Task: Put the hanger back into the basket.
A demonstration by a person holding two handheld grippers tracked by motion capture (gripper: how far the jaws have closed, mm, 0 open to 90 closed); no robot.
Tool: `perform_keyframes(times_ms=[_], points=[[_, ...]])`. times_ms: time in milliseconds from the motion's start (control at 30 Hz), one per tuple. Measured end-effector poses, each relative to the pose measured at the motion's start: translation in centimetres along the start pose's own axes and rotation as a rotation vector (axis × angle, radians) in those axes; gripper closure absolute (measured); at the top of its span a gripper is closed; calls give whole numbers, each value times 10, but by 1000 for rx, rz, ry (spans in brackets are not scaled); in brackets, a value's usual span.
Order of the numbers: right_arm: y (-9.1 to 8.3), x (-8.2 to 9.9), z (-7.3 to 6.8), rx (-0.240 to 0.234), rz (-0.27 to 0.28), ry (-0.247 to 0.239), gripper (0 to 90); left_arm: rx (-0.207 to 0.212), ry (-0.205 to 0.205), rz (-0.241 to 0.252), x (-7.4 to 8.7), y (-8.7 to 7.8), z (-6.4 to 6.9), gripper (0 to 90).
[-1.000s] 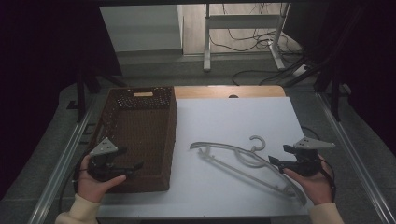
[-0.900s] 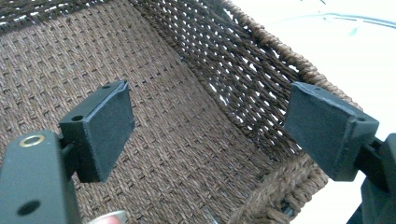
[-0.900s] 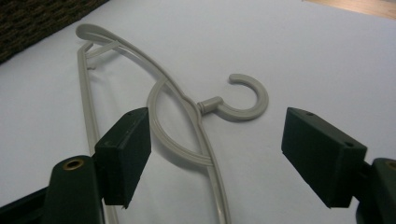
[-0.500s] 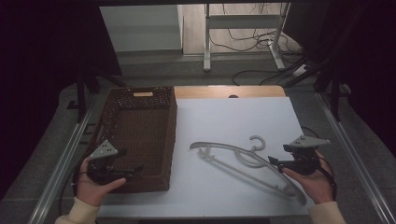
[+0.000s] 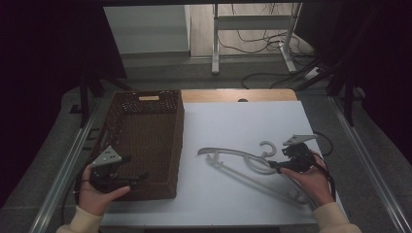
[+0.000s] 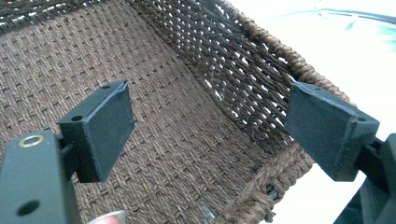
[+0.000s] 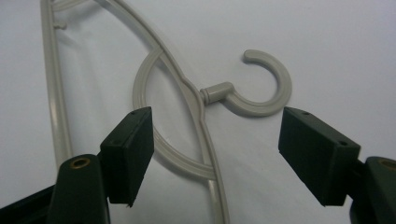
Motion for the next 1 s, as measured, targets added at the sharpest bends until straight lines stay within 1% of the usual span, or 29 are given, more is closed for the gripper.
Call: perform_keyframes(times_ms=[33, 67, 100, 133, 167, 333, 433, 467, 500, 533, 567, 600, 633, 667, 700, 733, 767, 800, 833, 867, 900, 933, 967, 1000], points=[[0, 0, 0, 0, 0, 0, 274, 0, 0, 0, 0, 0, 0, 158], [5, -2, 0, -1, -18, -6, 282, -1, -2, 0, 0, 0, 0, 158], [5, -2, 0, -1, -18, -6, 282, -1, -2, 0, 0, 0, 0, 158], [10, -3, -1, -2, -38, -9, 289, -2, -2, -1, 0, 0, 0, 158], [10, -3, -1, -2, -38, -9, 289, -2, -2, -1, 0, 0, 0, 158], [22, -4, 1, 1, -86, -12, 305, 0, 1, -2, 0, 0, 1, 158], [30, -4, 1, -2, -117, -17, 333, 2, -1, -4, 1, 1, 0, 158], [34, -4, 1, -7, -134, -20, 359, 3, -1, -5, 1, 1, 0, 158], [34, -4, 1, -7, -134, -20, 359, 3, -1, -5, 1, 1, 0, 158], [38, -5, 0, -10, -153, -24, 382, 4, 0, -5, 1, 1, 0, 158], [38, -5, 0, -10, -153, -24, 382, 3, 0, -5, 1, 1, 0, 158], [43, -5, 1, -13, -169, -24, 403, 3, 0, -6, 1, 1, 0, 157], [43, -5, 1, -13, -169, -24, 403, 3, 0, -6, 1, 1, 0, 157], [46, -4, 2, -14, -190, -31, 430, 2, -1, -4, 1, 0, 0, 158], [46, -4, 2, -14, -190, -31, 430, 2, -1, -4, 1, 0, 0, 158], [49, -2, 3, -24, -206, -28, 469, 0, -1, -3, 1, 0, 0, 158], [49, -2, 3, -24, -206, -28, 469, 0, -1, -3, 1, 0, 0, 158], [51, -1, 2, -38, -222, -32, 525, -1, -1, -2, 1, 0, 0, 158], [51, -1, 2, -38, -222, -32, 525, -1, -1, -2, 1, 0, 0, 158], [53, -1, 1, -48, -243, -43, 575, -1, -2, -2, 1, 0, 0, 158], [54, 0, 1, -42, -257, -54, 595, -2, -2, -2, 1, 0, 0, 158], [54, -1, 0, -38, -260, -63, 634, -2, -2, -2, 1, 0, -1, 158], [54, -1, 0, -38, -260, -63, 634, -2, -2, -2, 1, 0, -1, 158], [55, -3, -1, -44, -267, -72, 718, -1, -2, -2, 1, -1, -1, 158]])
Point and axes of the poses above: each handheld gripper's, and its own axes: y roughly forward along the jaws, x roughly out of its underside, z roughly to its right, the point moved 7 cm from there along y, roughly forward along the jaws, and after that the axes turned 5 degrees about -z, right-handed, at the moved point
